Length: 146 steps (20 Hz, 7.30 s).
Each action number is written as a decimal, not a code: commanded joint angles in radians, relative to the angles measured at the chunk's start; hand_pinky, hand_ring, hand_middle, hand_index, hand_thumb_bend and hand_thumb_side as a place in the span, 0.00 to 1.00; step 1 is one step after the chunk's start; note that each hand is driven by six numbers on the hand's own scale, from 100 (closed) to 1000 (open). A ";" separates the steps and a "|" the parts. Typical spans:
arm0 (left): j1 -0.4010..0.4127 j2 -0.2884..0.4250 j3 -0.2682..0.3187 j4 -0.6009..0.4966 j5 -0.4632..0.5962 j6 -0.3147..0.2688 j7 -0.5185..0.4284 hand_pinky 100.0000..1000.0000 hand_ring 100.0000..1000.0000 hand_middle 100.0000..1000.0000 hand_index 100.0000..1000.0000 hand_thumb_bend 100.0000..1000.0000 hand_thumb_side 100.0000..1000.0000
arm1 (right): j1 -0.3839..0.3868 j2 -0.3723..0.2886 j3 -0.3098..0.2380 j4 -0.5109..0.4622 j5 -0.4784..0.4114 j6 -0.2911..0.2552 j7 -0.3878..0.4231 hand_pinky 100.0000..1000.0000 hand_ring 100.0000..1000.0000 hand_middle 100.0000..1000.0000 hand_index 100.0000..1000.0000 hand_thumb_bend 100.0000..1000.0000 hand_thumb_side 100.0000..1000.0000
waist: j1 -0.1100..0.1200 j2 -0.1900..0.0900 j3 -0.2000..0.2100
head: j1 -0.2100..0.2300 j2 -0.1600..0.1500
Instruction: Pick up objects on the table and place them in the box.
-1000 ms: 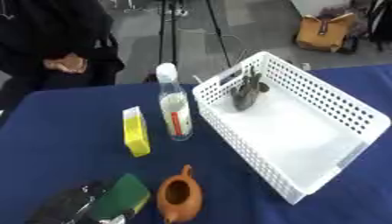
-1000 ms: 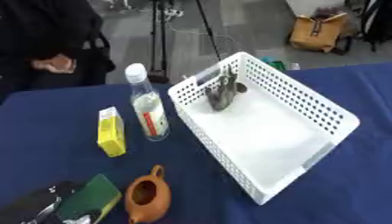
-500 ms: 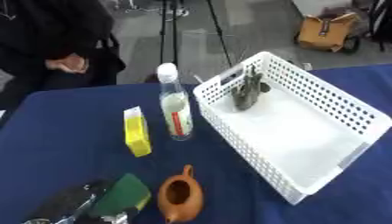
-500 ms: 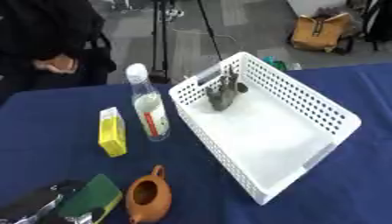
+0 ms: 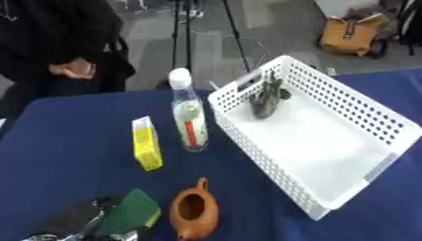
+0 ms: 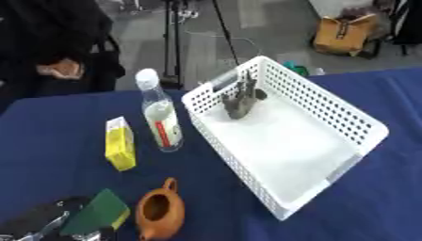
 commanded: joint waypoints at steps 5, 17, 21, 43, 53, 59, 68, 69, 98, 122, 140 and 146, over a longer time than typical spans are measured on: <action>0.001 0.003 -0.021 0.023 -0.071 0.006 -0.017 0.84 1.00 0.98 1.00 0.61 0.99 | -0.009 -0.020 0.000 -0.012 -0.007 -0.004 -0.002 0.57 0.48 0.43 0.51 0.00 0.52 | -0.006 -0.010 -0.003 | 0.006 -0.016; -0.013 -0.014 -0.037 0.026 -0.189 0.005 0.000 0.75 0.93 0.94 1.00 0.38 0.89 | -0.008 -0.019 -0.002 -0.012 -0.010 -0.004 -0.003 0.57 0.48 0.42 0.51 0.00 0.52 | -0.004 -0.009 -0.006 | 0.007 -0.020; -0.018 -0.021 -0.041 0.026 -0.199 0.007 0.000 0.66 0.80 0.86 1.00 0.30 0.85 | -0.008 -0.019 -0.003 -0.012 -0.010 -0.005 -0.003 0.57 0.48 0.42 0.51 0.00 0.52 | -0.003 -0.008 -0.008 | 0.007 -0.021; -0.029 -0.026 -0.050 0.032 -0.182 0.048 0.031 0.09 0.30 0.47 0.94 0.13 0.77 | -0.006 -0.019 -0.006 -0.012 -0.010 -0.004 -0.005 0.57 0.48 0.43 0.51 0.00 0.53 | -0.002 -0.008 -0.010 | 0.011 -0.027; -0.033 -0.026 -0.050 0.034 -0.195 0.045 0.041 0.00 0.19 0.36 0.83 0.05 0.67 | -0.006 -0.019 -0.006 -0.012 -0.015 -0.004 -0.008 0.57 0.48 0.43 0.51 0.00 0.53 | -0.002 -0.006 -0.009 | 0.011 -0.028; -0.036 -0.029 -0.048 0.038 -0.201 0.052 0.076 0.00 0.14 0.30 0.67 0.01 0.65 | -0.006 -0.019 -0.006 -0.012 -0.017 -0.004 -0.008 0.57 0.48 0.42 0.51 0.00 0.53 | -0.002 -0.008 -0.010 | 0.010 -0.032; -0.040 -0.027 -0.042 0.028 -0.209 0.075 0.110 0.00 0.09 0.21 0.50 0.00 0.63 | -0.003 -0.019 -0.007 -0.012 -0.018 -0.004 -0.006 0.57 0.48 0.42 0.51 0.00 0.53 | 0.000 -0.012 -0.009 | 0.010 -0.035; -0.040 -0.026 -0.041 0.025 -0.208 0.078 0.109 0.00 0.09 0.21 0.50 0.00 0.63 | -0.002 -0.019 -0.007 -0.012 -0.018 -0.004 -0.006 0.57 0.48 0.42 0.51 0.00 0.53 | 0.001 -0.013 -0.009 | 0.009 -0.035; -0.044 0.087 0.029 -0.133 -0.256 0.097 -0.026 0.00 0.08 0.20 0.46 0.00 0.47 | 0.013 -0.025 -0.009 -0.012 -0.014 -0.002 -0.005 0.57 0.48 0.43 0.51 0.00 0.53 | 0.019 -0.033 0.003 | 0.003 -0.024; -0.204 0.296 0.059 -0.143 -0.182 0.000 -0.016 0.00 0.08 0.20 0.47 0.00 0.43 | 0.019 -0.031 -0.003 -0.012 -0.014 -0.007 0.004 0.57 0.48 0.43 0.51 0.00 0.53 | 0.034 -0.047 -0.003 | 0.008 -0.019; -0.504 0.348 0.096 -0.143 -0.196 -0.038 -0.043 0.00 0.07 0.16 0.46 0.00 0.42 | 0.028 -0.028 0.003 -0.012 -0.019 -0.010 0.015 0.57 0.48 0.43 0.51 0.00 0.54 | 0.040 -0.064 -0.018 | 0.007 -0.029; -0.678 0.259 0.071 -0.143 -0.167 -0.026 -0.086 0.00 0.05 0.13 0.45 0.00 0.43 | 0.030 -0.026 0.008 -0.012 -0.022 -0.013 0.021 0.57 0.48 0.43 0.51 0.00 0.54 | 0.041 -0.069 -0.027 | 0.013 -0.022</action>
